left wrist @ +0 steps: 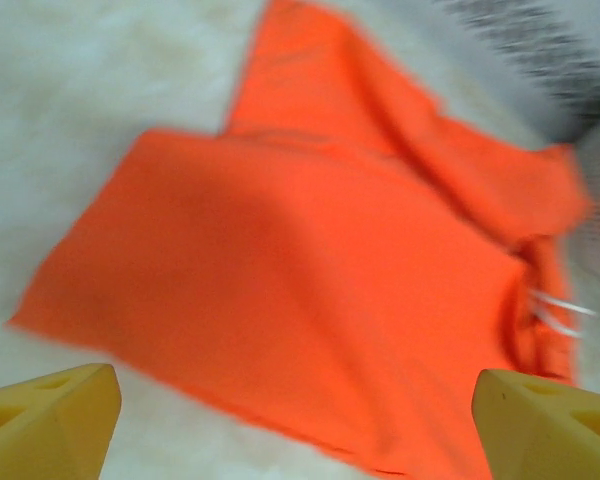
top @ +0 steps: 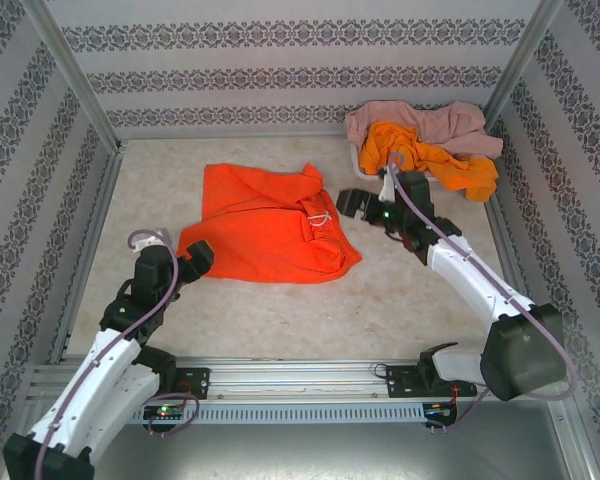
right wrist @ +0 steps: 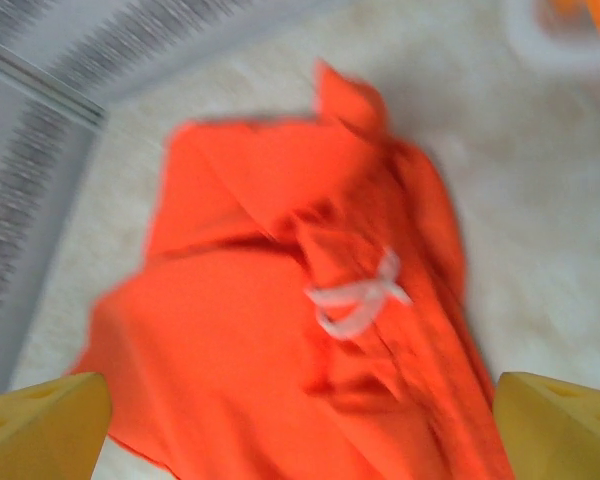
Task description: Fold and stack the shorts
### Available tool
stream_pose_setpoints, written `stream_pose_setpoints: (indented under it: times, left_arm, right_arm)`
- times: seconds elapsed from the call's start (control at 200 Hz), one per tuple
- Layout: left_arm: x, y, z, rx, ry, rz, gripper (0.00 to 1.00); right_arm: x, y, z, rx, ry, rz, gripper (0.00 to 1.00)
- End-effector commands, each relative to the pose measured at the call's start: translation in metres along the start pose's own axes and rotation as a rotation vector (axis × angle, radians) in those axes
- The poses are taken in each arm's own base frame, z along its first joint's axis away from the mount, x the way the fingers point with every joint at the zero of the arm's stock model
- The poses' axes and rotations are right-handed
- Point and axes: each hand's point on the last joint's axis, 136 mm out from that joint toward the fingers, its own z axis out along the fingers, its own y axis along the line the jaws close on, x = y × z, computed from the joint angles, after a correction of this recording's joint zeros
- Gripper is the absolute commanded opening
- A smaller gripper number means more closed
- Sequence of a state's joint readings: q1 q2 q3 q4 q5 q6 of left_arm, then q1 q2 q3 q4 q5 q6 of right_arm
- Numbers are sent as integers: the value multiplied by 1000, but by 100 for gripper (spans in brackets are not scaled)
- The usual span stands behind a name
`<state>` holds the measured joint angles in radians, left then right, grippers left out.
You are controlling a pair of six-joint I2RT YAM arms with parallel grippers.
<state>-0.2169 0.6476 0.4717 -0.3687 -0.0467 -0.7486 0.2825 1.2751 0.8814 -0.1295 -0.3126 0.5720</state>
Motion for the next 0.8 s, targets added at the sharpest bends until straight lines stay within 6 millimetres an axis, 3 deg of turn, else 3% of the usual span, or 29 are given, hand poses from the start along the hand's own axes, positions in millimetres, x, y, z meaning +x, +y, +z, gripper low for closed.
stream_pose_setpoints:
  times: [0.0,0.19,0.285,0.575,0.794]
  left_arm:
    - [21,26,18,-35,98,-188,89]
    - [25,52,47,-101,137,-342,78]
    - [23,62,52,-154,126,-353,78]
    - [9,71,65,-208,101,-349,65]
    - [6,70,78,-212,124,-359,60]
  right_arm:
    - [7,-21,-15,49,-57,49,98]
    - [21,-51,-33,53,-77,145,98]
    - [26,-58,-38,58,-84,159,98]
    - [42,-57,-37,15,-43,215,98]
    - [51,-59,-33,16,-16,268,94]
